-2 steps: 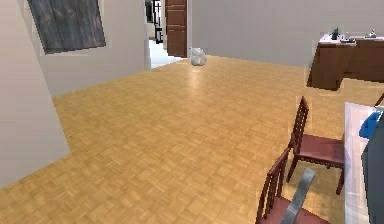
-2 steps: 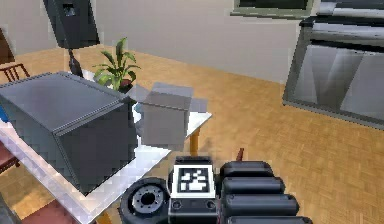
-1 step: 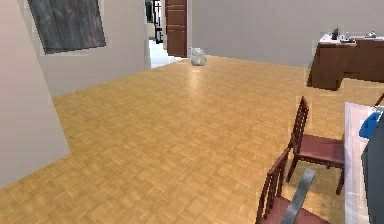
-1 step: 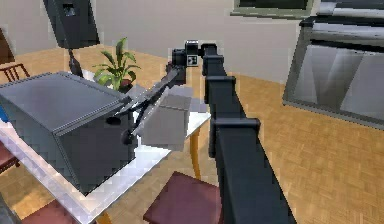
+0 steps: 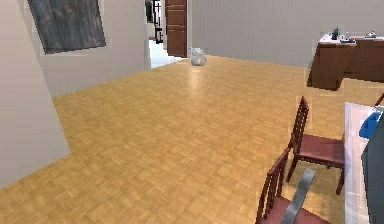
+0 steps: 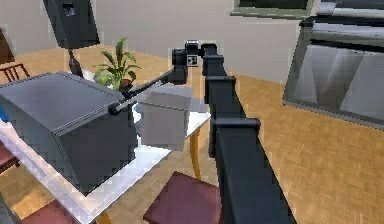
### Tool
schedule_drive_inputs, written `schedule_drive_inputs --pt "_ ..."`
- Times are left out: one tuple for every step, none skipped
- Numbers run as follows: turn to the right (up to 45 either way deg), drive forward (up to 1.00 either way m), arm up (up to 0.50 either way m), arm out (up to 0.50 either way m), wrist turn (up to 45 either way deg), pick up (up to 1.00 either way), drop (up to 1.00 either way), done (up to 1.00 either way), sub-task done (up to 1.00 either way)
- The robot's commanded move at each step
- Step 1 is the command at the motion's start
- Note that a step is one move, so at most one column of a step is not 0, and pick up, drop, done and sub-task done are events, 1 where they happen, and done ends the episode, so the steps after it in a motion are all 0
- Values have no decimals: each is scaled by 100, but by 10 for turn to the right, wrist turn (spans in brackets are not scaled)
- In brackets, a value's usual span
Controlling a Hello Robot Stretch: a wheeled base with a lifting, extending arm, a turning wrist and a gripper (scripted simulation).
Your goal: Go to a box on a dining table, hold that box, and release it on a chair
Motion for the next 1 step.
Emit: schedule_drive_inputs --pt "0 0 0 0 450 0 0 0 0"
